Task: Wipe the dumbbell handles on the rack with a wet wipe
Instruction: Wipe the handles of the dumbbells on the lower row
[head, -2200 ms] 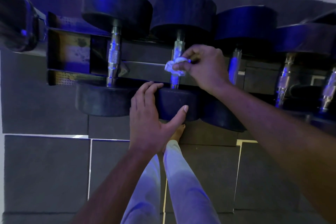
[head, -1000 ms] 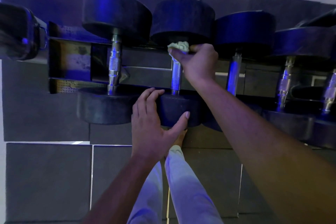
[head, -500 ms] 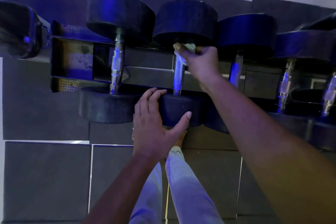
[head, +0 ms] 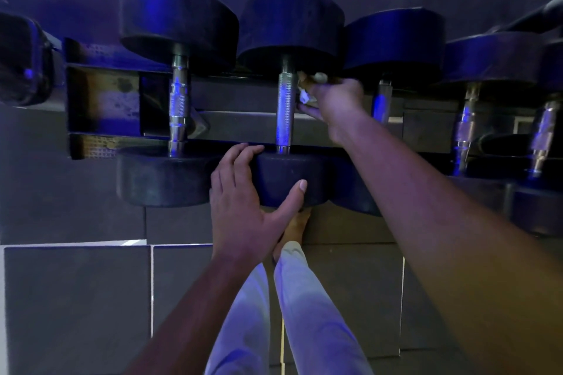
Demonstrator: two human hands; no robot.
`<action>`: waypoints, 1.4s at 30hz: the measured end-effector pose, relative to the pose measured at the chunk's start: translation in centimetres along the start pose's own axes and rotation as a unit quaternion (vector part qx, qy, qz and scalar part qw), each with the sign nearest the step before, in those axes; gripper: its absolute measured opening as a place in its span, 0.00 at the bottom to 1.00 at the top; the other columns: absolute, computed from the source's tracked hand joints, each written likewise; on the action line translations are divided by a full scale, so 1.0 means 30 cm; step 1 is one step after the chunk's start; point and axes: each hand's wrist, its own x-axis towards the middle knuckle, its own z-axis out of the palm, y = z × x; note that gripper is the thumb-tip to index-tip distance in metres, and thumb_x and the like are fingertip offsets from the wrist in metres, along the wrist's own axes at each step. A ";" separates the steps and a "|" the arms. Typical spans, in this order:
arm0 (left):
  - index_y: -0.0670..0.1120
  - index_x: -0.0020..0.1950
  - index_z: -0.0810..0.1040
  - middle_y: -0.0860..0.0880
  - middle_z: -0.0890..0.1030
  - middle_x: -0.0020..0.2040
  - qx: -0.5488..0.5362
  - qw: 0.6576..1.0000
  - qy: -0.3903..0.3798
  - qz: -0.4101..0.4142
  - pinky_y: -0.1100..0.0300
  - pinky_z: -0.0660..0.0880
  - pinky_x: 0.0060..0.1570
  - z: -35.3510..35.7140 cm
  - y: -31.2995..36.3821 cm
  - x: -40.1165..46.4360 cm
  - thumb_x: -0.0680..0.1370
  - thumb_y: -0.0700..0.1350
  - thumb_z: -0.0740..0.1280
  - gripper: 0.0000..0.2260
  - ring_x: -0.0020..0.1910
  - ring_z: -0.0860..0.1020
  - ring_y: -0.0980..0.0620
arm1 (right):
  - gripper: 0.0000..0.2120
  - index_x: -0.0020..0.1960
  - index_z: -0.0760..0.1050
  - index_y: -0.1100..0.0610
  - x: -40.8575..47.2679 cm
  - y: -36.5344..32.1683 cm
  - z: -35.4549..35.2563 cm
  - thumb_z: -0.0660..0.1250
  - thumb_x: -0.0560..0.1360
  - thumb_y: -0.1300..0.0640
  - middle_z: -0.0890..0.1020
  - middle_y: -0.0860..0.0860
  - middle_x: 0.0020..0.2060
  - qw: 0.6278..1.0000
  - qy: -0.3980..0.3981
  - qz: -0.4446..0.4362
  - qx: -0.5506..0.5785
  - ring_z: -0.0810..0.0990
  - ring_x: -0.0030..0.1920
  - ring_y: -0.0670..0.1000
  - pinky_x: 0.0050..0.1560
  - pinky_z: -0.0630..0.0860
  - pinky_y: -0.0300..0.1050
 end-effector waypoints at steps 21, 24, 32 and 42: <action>0.49 0.77 0.73 0.50 0.71 0.76 0.003 1.000 0.004 0.007 0.46 0.68 0.76 0.003 -0.010 -0.003 0.76 0.66 0.75 0.35 0.74 0.71 0.47 | 0.10 0.58 0.78 0.57 -0.007 -0.016 0.013 0.66 0.79 0.66 0.85 0.56 0.57 0.997 -0.051 0.005 -0.049 0.86 0.56 0.56 0.39 0.85 0.47; 0.48 0.77 0.73 0.50 0.71 0.77 0.005 1.000 0.006 0.007 0.48 0.68 0.76 0.004 -0.007 -0.003 0.76 0.67 0.73 0.36 0.74 0.71 0.46 | 0.11 0.60 0.79 0.55 -0.016 -0.018 -0.003 0.65 0.81 0.66 0.86 0.53 0.56 0.994 -0.094 0.017 -0.047 0.86 0.57 0.54 0.40 0.84 0.48; 0.47 0.76 0.73 0.49 0.72 0.76 0.016 1.000 0.010 0.012 0.53 0.65 0.75 0.010 -0.009 -0.005 0.76 0.67 0.72 0.36 0.74 0.71 0.45 | 0.08 0.56 0.85 0.54 -0.026 0.001 -0.038 0.77 0.77 0.57 0.88 0.49 0.47 0.980 -0.099 0.056 -0.161 0.84 0.44 0.47 0.37 0.82 0.41; 0.47 0.76 0.73 0.49 0.72 0.76 0.013 1.000 0.010 0.007 0.53 0.65 0.75 0.010 -0.002 -0.005 0.76 0.67 0.72 0.36 0.74 0.71 0.46 | 0.09 0.38 0.85 0.56 -0.075 0.007 -0.118 0.81 0.70 0.66 0.88 0.49 0.37 0.901 -0.191 0.001 -0.391 0.86 0.41 0.45 0.56 0.84 0.43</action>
